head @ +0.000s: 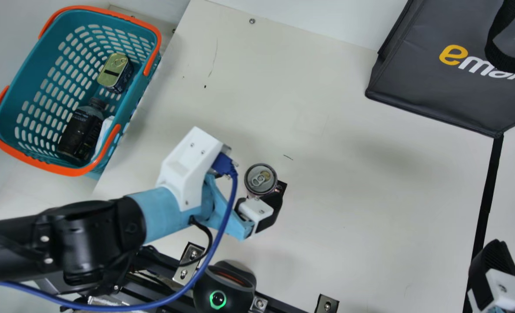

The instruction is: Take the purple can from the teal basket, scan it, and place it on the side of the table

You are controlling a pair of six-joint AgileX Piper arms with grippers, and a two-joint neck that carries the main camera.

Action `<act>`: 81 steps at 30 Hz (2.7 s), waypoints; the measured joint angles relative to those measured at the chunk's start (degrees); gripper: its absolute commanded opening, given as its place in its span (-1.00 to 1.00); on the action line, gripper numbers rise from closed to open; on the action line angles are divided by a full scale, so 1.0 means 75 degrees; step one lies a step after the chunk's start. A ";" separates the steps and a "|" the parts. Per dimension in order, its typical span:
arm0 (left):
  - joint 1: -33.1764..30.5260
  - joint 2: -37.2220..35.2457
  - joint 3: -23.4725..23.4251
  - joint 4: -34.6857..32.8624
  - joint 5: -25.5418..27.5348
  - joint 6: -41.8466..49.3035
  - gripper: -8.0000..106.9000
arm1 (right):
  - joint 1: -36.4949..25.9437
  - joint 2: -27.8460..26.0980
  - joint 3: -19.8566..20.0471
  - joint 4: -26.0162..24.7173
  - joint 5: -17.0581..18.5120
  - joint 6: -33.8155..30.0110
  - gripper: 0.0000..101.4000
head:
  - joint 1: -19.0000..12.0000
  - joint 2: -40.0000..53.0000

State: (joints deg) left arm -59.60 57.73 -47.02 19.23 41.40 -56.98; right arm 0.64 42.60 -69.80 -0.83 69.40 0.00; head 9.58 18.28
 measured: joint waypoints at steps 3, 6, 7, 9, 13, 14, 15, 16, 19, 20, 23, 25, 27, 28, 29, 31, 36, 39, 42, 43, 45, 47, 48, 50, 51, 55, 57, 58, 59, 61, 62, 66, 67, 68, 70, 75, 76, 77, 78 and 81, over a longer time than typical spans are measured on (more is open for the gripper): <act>0.0293 -0.0319 -0.0026 -0.0423 0.0178 0.0621 0.71 | 0.0000 0.0000 0.0000 0.0000 0.0000 0.0000 0.87 | 0.0000 0.0000; 0.0676 -0.0602 -0.0090 -0.0880 0.0386 0.1305 0.71 | 0.0000 0.0000 0.0000 0.0000 0.0000 0.0000 0.87 | 0.0000 0.0000; 0.0831 -0.0695 -0.0110 -0.1005 0.0443 0.1482 0.71 | 0.0000 0.0000 0.0000 0.0000 0.0000 0.0000 0.87 | 0.0000 0.0000; 0.1177 -0.0867 -0.0180 -0.1300 0.0586 0.1947 0.71 | 0.0000 0.0000 0.0000 0.0000 0.0000 0.0000 0.87 | 0.0000 0.0000; 0.1915 -0.1086 -0.0312 -0.1748 0.0932 0.2805 0.71 | 0.0000 0.0000 0.0000 0.0000 0.0000 0.0000 0.87 | 0.0000 0.0000; 0.2087 -0.1122 -0.0350 -0.1807 0.0990 0.2983 0.71 | 0.0000 0.0000 0.0000 0.0000 0.0000 0.0000 0.87 | 0.0000 0.0000; 0.2311 -0.1140 -0.0393 -0.1846 0.1090 0.3203 0.71 | 0.0000 0.0000 0.0000 0.0000 0.0000 0.0000 0.87 | 0.0000 0.0000; 0.2530 -0.1160 -0.0412 -0.1860 0.1156 0.3415 0.71 | 0.0000 0.0000 0.0000 0.0000 0.0000 0.0000 0.87 | 0.0000 0.0000; 0.3161 -0.1230 -0.0517 -0.1860 0.1349 0.4014 0.71 | 0.0000 0.0000 0.0000 0.0000 0.0000 0.0000 0.87 | 0.0012 0.0000; 0.3384 -0.1240 -0.0550 -0.1860 0.1415 0.4154 0.71 | 0.0000 0.0000 0.0000 0.0000 0.0000 0.0000 0.87 | 0.0000 0.0000; 0.4005 -0.1268 -0.0638 -0.1882 0.1487 0.4641 0.71 | 0.0000 0.0000 0.0000 0.0000 0.0000 0.0000 0.87 | 0.0000 0.0000; 0.4440 -0.1276 -0.0674 -0.1911 0.1500 0.4947 0.71 | 0.0000 0.0000 0.0000 0.0000 0.0000 0.0000 0.87 | 0.0000 -0.0012; 0.4820 -0.1276 -0.0724 -0.2057 0.1525 0.5231 0.71 | 0.0000 0.0000 0.0000 0.0000 0.0000 0.0000 0.87 | 0.0000 0.0000; 0.5025 -0.1262 -0.0735 -0.2128 0.1544 0.5373 0.71 | 0.0000 0.0000 0.0000 0.0000 0.0000 0.0000 0.87 | 0.0000 0.0000; 0.5218 -0.1262 -0.0744 -0.2170 0.1579 0.5470 0.71 | 0.0000 0.0000 0.0000 0.0000 0.0000 0.0000 0.87 | 0.0000 -0.0023; 0.5462 -0.1262 -0.0744 -0.2170 0.1560 0.5597 0.71 | 0.0000 0.0000 0.0000 0.0000 0.0000 0.0000 0.87 | 0.0000 -0.0246; 0.5523 -0.1262 -0.0744 -0.2170 0.1557 0.5597 0.71 | 0.0000 0.0000 0.0000 0.0000 0.0000 0.0000 0.87 | 0.0000 -0.1055; 0.5523 -0.1262 -0.0744 -0.2170 0.1557 0.5597 0.71 | 0.0000 0.0000 0.0000 0.0000 0.0000 0.0000 0.87 | 0.0000 -0.1594; 0.5523 -0.1262 -0.0744 -0.2170 0.1557 0.5597 0.71 | 0.0000 0.0000 0.0000 0.0000 0.0000 0.0000 0.87 | 0.0000 -0.2145; 0.5523 -0.1262 -0.0744 -0.2170 0.1557 0.5597 0.71 | 0.0000 0.0000 0.0000 0.0000 0.0000 0.0000 0.87 | 0.0000 -0.2320; 0.5523 -0.1262 -0.0744 -0.2170 0.1557 0.5597 0.71 | 0.0000 0.0000 0.0000 0.0000 0.0000 0.0000 0.87 | 0.0000 -0.2578; 0.5523 -0.1262 -0.0744 -0.2170 0.1557 0.5597 0.71 | 0.0000 0.0000 0.0000 0.0000 0.0000 0.0000 0.87 | 0.0000 -0.2648; 0.5523 -0.1262 -0.0744 -0.2170 0.1557 0.5597 0.71 | 0.0000 0.0000 0.0000 0.0000 0.0000 0.0000 0.87 | 0.0000 -0.2648; 0.5523 -0.1262 -0.0744 -0.2170 0.1557 0.5597 0.71 | 0.0000 0.0000 0.0000 0.0000 0.0000 0.0000 0.87 | 0.0000 -0.2660; 0.5523 -0.1262 -0.0744 -0.2170 0.1557 0.5597 0.71 | 0.0000 0.0000 0.0000 0.0000 0.0000 0.0000 0.87 | 0.0000 -0.2648; 0.5523 -0.1262 -0.0744 -0.2170 0.1557 0.5597 0.71 | 0.0000 0.0000 0.0000 0.0000 0.0000 0.0000 0.87 | 0.0000 -0.2660; 0.5523 -0.1262 -0.0744 -0.2170 0.1557 0.5597 0.71 | 0.0000 0.0000 0.0000 0.0000 0.0000 0.0000 0.87 | 0.0000 -0.2648; 0.5547 -0.1262 -0.0744 -0.2196 0.1557 0.5628 0.71 | 0.0000 0.0000 0.0000 0.0000 0.0000 0.0000 0.87 | 0.0000 -0.2660; 0.5570 -0.1262 -0.0744 -0.2208 0.1557 0.5663 0.71 | 0.0000 0.0000 0.0000 0.0000 0.0000 0.0000 0.87 | 0.0000 -0.2648; 0.5588 -0.1280 -0.0744 -0.2225 0.1571 0.5700 0.71 | 0.0000 0.0000 0.0000 0.0000 0.0000 0.0000 0.87 | 0.0000 -0.2660; 0.5588 -0.1296 -0.0744 -0.2225 0.1571 0.5700 0.71 | 0.0000 0.0000 0.0000 0.0000 0.0000 0.0000 0.87 | 0.0000 -0.2660; 0.5434 -0.1323 -0.0759 -0.2223 0.1623 0.5612 0.71 | 0.0000 0.0000 0.0000 0.0000 0.0000 0.0000 0.87 | 0.0000 -0.2660; 0.5367 -0.1323 -0.0755 -0.2188 0.1623 0.5554 0.71 | 0.0000 0.0000 0.0000 0.0000 0.0000 0.0000 0.87 | 0.0000 -0.2660; 0.5292 -0.1323 -0.0764 -0.2168 0.1643 0.5483 0.71 | 0.0000 0.0000 0.0000 0.0000 0.0000 0.0000 0.87 | 0.0000 -0.2660; 0.5117 -0.1323 -0.0782 -0.2058 0.1664 0.5329 0.71 | 0.0000 0.0000 0.0000 0.0000 0.0000 0.0000 0.87 | 0.0000 -0.2660; 0.4541 -0.1185 -0.0873 -0.1735 0.1698 0.4785 0.71 | 0.0000 0.0000 0.0000 0.0000 0.0000 0.0000 0.87 | 0.0000 -0.2660; 0.4431 -0.1160 -0.0889 -0.1640 0.1698 0.4642 0.71 | 0.0000 0.0000 0.0000 0.0000 0.0000 0.0000 0.87 | 0.0000 -0.2660; 0.4282 -0.1098 -0.0922 -0.1540 0.1702 0.4494 0.71 | 0.0000 0.0000 0.0000 0.0000 0.0000 0.0000 0.87 | 0.0000 -0.2660; 0.4127 -0.1059 -0.0938 -0.1447 0.1715 0.4344 0.71 | 0.0000 0.0000 0.0000 0.0000 0.0000 0.0000 0.87 | 0.0000 -0.2660; 0.3654 -0.0861 -0.1043 -0.1153 0.1734 0.3872 0.71 | 0.0000 0.0000 0.0000 0.0000 0.0000 0.0000 0.87 | 0.0000 -0.2660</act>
State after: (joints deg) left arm -32.20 51.27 -54.85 10.59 54.41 -27.94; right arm 0.64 42.60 -69.80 -0.83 69.40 0.00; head 9.58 -1.67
